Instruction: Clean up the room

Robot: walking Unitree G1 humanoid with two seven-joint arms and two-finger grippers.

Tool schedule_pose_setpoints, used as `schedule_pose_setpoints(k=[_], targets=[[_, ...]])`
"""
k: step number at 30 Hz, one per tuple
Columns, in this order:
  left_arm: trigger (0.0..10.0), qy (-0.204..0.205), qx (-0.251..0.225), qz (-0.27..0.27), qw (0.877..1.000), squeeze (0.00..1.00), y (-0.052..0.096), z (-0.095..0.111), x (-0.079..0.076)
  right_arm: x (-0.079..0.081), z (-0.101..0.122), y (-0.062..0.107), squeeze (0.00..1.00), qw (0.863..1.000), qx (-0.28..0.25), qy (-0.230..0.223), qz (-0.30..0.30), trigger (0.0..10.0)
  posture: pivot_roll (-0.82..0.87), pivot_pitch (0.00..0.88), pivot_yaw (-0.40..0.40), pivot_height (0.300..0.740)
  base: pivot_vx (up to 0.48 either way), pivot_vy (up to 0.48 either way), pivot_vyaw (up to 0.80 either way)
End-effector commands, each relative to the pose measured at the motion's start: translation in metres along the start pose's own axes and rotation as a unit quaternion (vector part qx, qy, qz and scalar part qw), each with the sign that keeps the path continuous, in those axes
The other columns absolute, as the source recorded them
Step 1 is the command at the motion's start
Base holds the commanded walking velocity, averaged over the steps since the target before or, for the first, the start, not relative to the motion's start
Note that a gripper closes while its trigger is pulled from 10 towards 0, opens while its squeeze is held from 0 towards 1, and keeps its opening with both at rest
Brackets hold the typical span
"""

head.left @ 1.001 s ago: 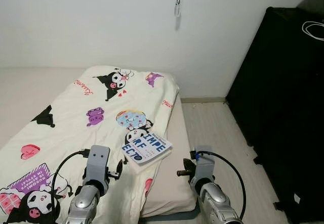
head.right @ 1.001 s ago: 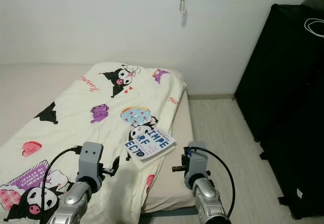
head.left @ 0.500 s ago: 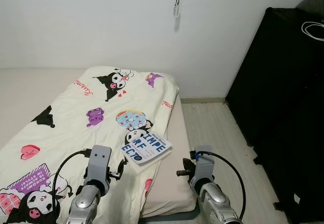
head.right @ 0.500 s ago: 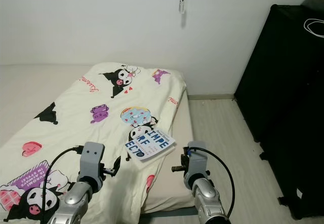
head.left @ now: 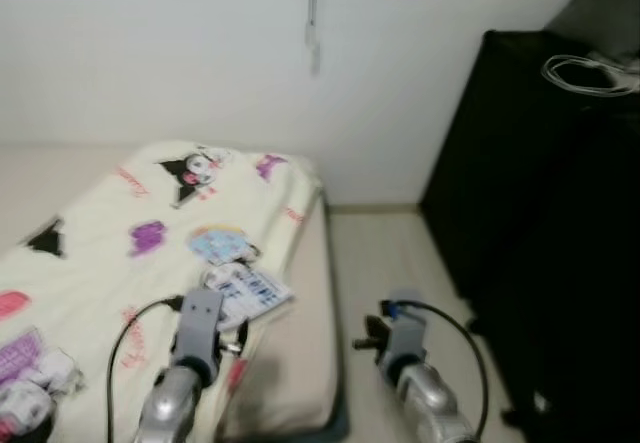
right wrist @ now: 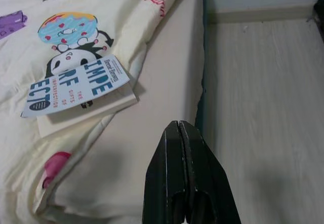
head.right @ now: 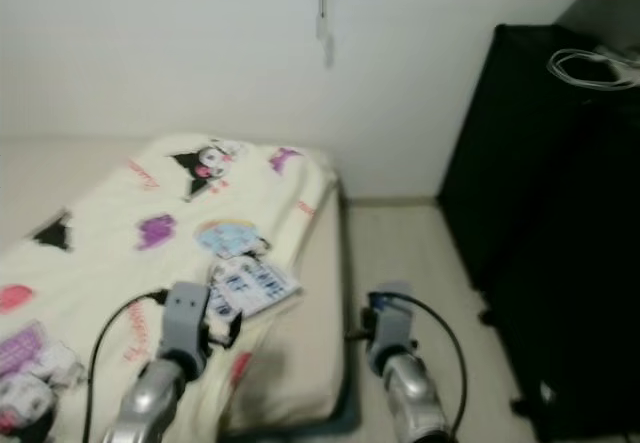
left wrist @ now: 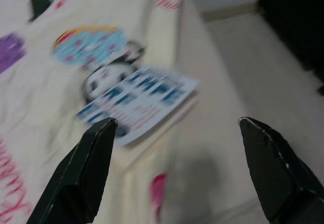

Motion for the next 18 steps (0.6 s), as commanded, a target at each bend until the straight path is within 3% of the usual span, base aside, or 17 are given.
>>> schedule_pose_setpoints(k=[1,18], targets=[[10.0,0.0,0.01,0.001,1.0,0.0,0.0029,-0.0059,0.002,-0.0034,-0.0029,0.0017,0.0,1.0,0.004,-0.001,-0.004,10.0,-0.02,0.103,-0.01,0.74,0.0,-0.446,0.0],[10.0,-0.005,0.01,-0.004,1.0,0.0,0.0019,-0.004,0.0022,-0.004,-0.0035,0.0018,0.0,1.0,0.004,-0.006,-0.007,10.0,-0.01,0.11,-0.002,0.74,0.0,-0.443,0.0]])
Point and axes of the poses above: a point about 5 cm out from each wrist's last joint towards the gripper, its own y axis pointing back from the gripper into the wrist, its own z axis along the axis of the wrist's last joint, x = y × z, the point moved 6 cm from there along -y, pointing out of the wrist towards the gripper, and after that the axes turned 2 degrees about -y, right-handed, at the moved point
